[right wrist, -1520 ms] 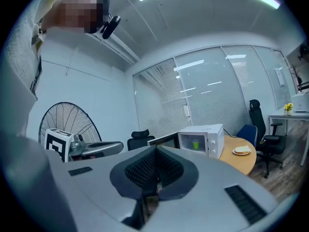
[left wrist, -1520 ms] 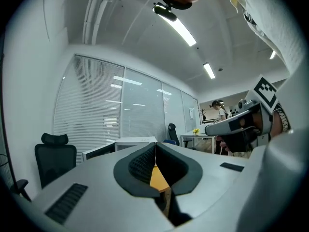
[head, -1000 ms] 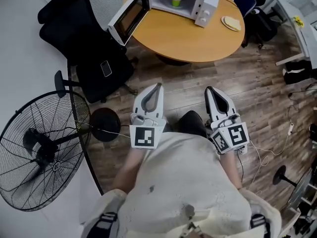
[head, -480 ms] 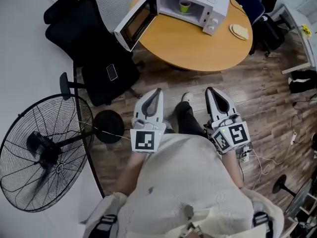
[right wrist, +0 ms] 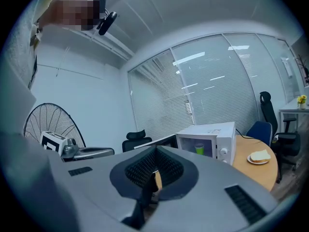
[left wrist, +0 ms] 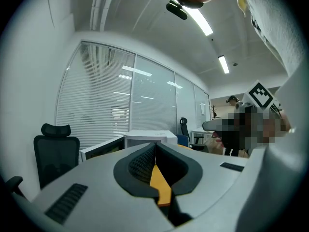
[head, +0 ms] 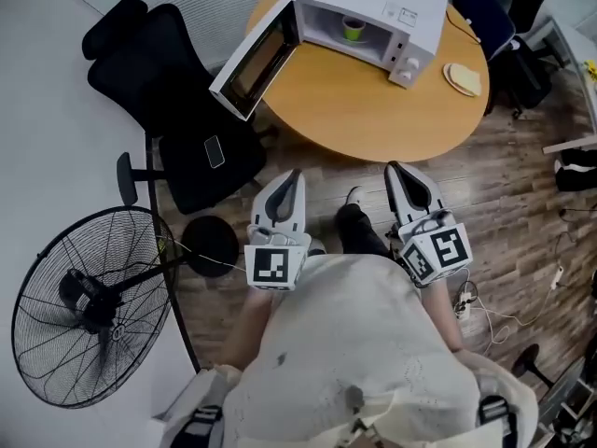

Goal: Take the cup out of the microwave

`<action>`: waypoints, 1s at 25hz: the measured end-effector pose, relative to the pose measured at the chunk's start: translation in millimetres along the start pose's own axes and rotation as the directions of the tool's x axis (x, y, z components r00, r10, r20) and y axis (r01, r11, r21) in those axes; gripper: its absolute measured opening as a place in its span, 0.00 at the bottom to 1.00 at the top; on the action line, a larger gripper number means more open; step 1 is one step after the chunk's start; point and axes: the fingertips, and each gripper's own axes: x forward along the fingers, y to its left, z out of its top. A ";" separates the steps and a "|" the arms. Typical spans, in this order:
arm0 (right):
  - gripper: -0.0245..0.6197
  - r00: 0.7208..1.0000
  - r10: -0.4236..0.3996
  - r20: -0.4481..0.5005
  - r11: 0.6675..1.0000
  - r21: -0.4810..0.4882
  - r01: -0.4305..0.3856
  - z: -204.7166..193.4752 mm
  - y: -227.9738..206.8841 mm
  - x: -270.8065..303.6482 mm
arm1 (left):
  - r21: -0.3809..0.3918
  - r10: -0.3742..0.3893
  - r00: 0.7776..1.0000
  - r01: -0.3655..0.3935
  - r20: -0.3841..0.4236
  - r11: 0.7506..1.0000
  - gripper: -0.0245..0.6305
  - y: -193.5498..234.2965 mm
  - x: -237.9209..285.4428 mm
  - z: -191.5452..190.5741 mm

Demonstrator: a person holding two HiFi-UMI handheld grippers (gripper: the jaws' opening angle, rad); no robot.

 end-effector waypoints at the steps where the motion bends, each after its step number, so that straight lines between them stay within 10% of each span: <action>1: 0.05 1.000 0.002 0.001 1.000 0.001 -0.002 1.8 -8.1 5.8 | 0.001 0.001 1.000 -0.001 0.003 1.000 0.07 0.5 10.5 1.1; 25: 0.05 1.000 0.022 0.014 1.000 0.001 -0.022 42.7 -169.2 59.9 | 0.057 -0.020 1.000 0.021 -0.022 0.998 0.08 -37.9 190.1 -6.9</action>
